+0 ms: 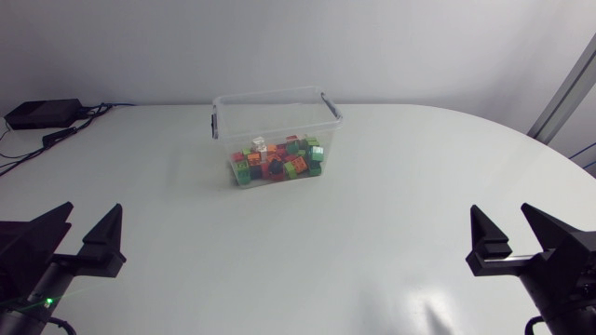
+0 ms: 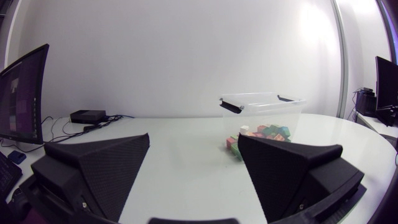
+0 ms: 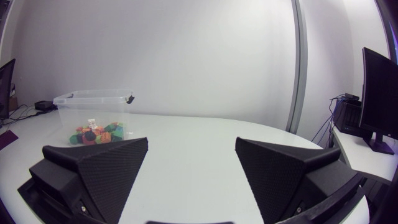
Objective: Place the duplo bricks in the container
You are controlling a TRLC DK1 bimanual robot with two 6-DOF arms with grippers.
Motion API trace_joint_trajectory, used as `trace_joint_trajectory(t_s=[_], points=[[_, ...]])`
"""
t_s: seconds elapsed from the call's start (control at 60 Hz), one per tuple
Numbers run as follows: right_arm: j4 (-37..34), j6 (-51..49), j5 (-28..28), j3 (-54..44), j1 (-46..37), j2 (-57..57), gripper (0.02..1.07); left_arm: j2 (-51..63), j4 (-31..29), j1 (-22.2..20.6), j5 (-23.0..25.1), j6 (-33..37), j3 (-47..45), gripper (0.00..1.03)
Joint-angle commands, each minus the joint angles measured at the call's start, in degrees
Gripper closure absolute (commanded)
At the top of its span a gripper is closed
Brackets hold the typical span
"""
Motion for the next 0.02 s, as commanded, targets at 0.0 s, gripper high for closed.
trace_joint_trajectory(t_s=[0.0], points=[[1.0,1.5,0.1,-1.1,0.4,-0.3,0.06,0.1,0.1,-0.3,-0.5,-1.5,-1.0,0.04]])
